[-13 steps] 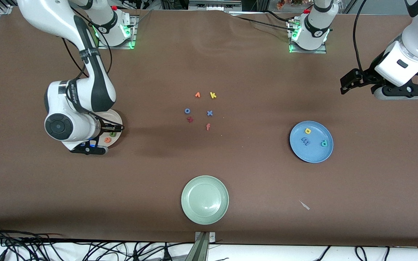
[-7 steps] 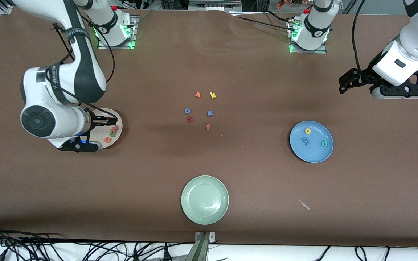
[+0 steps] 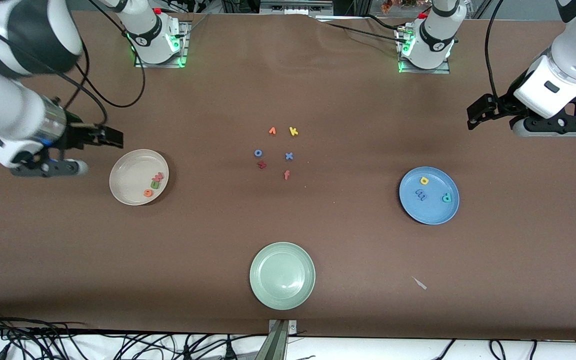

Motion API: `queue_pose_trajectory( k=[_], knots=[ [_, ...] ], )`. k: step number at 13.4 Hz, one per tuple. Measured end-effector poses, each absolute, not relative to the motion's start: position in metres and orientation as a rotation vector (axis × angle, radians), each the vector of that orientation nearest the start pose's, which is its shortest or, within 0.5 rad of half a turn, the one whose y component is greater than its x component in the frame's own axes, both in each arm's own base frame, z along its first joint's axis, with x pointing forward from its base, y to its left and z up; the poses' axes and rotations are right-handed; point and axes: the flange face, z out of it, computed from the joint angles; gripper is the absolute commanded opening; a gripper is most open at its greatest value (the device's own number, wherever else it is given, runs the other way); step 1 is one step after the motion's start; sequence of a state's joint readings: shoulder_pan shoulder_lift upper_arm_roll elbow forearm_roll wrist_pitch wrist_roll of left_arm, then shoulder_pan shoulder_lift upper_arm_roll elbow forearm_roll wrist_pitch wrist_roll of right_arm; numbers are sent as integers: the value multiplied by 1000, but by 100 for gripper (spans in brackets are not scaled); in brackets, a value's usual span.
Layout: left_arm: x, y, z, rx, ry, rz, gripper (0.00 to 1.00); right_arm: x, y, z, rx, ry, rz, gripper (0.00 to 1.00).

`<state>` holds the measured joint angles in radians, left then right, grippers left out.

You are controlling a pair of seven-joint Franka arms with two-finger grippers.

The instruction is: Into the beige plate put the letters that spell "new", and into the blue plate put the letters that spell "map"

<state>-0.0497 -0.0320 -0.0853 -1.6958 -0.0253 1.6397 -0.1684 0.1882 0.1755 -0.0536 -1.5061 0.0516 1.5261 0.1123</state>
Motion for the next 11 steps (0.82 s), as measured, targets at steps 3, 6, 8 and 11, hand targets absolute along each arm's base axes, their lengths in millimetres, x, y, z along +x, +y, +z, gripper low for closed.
queue_pose_trajectory(
  k=[3, 6, 8, 11],
  knots=[
    [543, -77, 589, -3160, -56, 38, 100, 572, 68, 584, -3104, -1, 198, 100],
    [543, -77, 590, -3160, -56, 34, 100, 565, 49, 599, -3120, -35, 163, 100],
    [543, -78, 590, -3161, -55, 33, 100, 566, 38, 597, -3120, -20, 167, 100],
    [543, -80, 590, -3161, -47, 32, 100, 569, 36, 595, -3121, -27, 132, 100]
  ],
)
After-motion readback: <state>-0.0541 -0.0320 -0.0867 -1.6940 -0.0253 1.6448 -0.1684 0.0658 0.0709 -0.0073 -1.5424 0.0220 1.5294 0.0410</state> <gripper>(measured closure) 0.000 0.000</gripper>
